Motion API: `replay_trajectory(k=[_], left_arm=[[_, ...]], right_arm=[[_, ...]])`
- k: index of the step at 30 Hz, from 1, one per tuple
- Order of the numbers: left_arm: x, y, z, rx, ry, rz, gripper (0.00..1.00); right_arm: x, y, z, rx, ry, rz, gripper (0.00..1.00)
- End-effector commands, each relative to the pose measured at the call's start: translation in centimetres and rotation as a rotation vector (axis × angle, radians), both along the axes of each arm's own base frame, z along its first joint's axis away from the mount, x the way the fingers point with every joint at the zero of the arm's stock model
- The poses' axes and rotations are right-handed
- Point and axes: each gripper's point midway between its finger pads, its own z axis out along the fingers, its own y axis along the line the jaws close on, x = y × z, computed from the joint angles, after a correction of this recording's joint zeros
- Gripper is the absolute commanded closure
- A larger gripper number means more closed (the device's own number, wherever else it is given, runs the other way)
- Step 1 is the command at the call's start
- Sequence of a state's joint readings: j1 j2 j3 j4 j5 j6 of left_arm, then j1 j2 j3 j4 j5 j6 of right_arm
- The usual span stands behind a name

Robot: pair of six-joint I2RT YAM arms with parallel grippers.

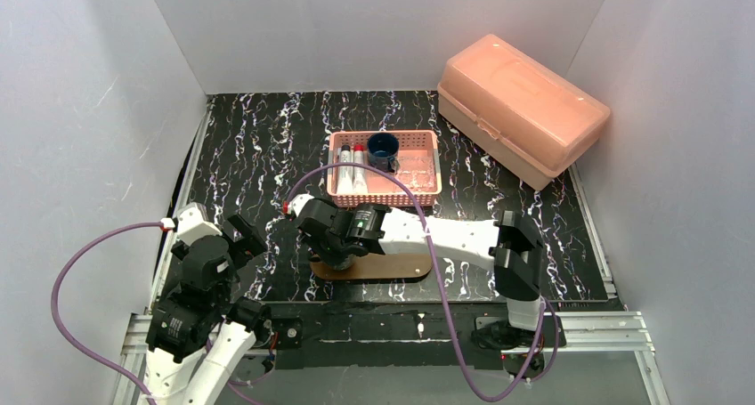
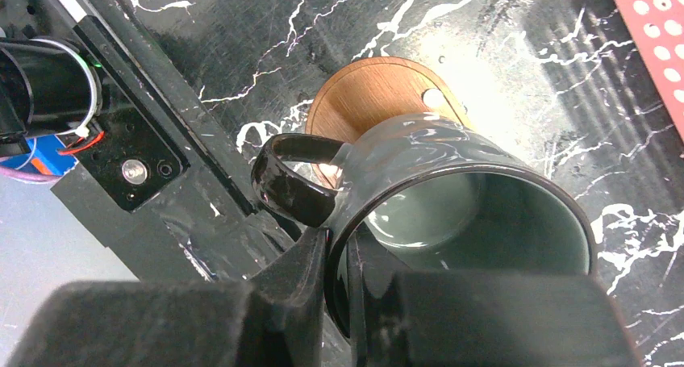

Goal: Prepare toiletry sets of a toothbrush and toothpaste on the tray

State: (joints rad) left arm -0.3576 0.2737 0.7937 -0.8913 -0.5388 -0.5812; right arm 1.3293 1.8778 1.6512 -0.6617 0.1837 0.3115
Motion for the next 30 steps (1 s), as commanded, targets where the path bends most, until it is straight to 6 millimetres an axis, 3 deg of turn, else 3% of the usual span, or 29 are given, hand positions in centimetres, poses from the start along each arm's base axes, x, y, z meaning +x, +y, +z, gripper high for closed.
replay_trajectory(k=[1, 21, 30], left_arm=[[-0.3, 0.7, 0.5, 0.004, -0.017, 0.038, 0.02], [-0.2, 0.5, 0.5, -0.002, -0.021, 0.025, 0.02], [-0.3, 0.4, 0.5, -0.004, -0.024, 0.019, 0.02]], right_arm=[[-0.2, 2.2, 0.6, 0.071, 0.002, 0.008, 0.99], [-0.9, 3.7, -1.5, 0.045, 0.028, 0.025, 0.99], [-1.1, 4.5, -1.2, 0.059, 0.026, 0.031, 0.99]])
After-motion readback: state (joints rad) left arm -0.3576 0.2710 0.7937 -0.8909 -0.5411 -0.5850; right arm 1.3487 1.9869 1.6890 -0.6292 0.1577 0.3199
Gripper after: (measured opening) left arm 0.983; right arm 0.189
